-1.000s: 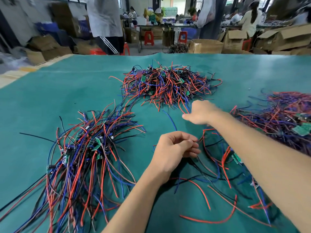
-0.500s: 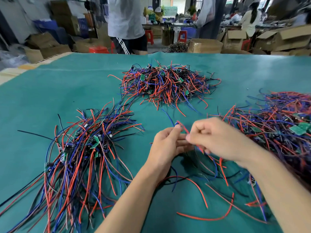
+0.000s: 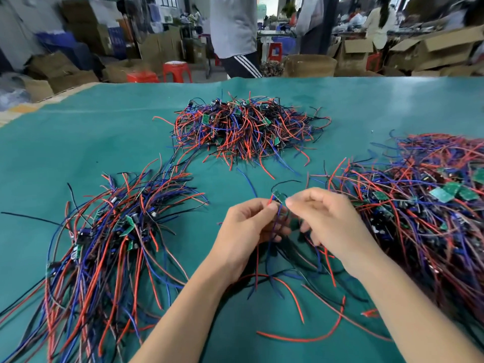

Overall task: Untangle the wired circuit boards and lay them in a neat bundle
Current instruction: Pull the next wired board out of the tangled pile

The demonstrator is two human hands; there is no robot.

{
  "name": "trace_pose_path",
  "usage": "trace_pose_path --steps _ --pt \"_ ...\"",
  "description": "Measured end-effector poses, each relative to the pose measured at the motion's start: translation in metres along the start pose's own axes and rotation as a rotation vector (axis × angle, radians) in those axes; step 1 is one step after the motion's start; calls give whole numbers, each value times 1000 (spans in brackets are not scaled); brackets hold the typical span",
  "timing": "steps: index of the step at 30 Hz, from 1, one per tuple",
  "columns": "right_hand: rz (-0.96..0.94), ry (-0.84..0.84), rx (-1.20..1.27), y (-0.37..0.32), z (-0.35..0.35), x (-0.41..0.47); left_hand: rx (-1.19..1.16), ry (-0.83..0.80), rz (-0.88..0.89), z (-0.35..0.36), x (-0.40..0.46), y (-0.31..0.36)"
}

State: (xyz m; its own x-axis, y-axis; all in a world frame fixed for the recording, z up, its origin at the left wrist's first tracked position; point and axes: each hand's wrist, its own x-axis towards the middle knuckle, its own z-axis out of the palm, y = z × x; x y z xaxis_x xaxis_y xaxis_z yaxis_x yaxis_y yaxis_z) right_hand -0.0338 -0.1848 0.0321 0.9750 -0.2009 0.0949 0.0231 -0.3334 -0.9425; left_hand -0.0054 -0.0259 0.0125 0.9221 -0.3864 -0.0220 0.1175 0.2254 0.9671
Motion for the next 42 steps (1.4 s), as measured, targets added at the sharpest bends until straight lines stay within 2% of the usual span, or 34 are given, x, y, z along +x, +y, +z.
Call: trace_pose_path --steps 3,9,14,21,26,30,34,38,42 --pt "-30 -54 69 3 8 -2 66 -66 23 -1 -1 0" --pt "81 -12 306 0 3 0 27 -101 2 -2 -1 0" --pt "69 30 342 2 7 0 39 -121 28 -4 -2 1" --pt "81 34 322 3 8 1 146 -50 109 -2 -2 -2" --pt "33 -23 315 3 7 0 62 -12 60 1 -2 0" --pt "-141 5 64 4 10 -1 -22 38 34 1 -1 1" --pt "-259 82 -123 6 14 -3 26 16 32 1 0 1" --pt "-214 70 -20 7 13 -2 -17 20 5 1 0 3" --pt "-183 74 75 5 13 -2 -5 33 99 -2 0 0"
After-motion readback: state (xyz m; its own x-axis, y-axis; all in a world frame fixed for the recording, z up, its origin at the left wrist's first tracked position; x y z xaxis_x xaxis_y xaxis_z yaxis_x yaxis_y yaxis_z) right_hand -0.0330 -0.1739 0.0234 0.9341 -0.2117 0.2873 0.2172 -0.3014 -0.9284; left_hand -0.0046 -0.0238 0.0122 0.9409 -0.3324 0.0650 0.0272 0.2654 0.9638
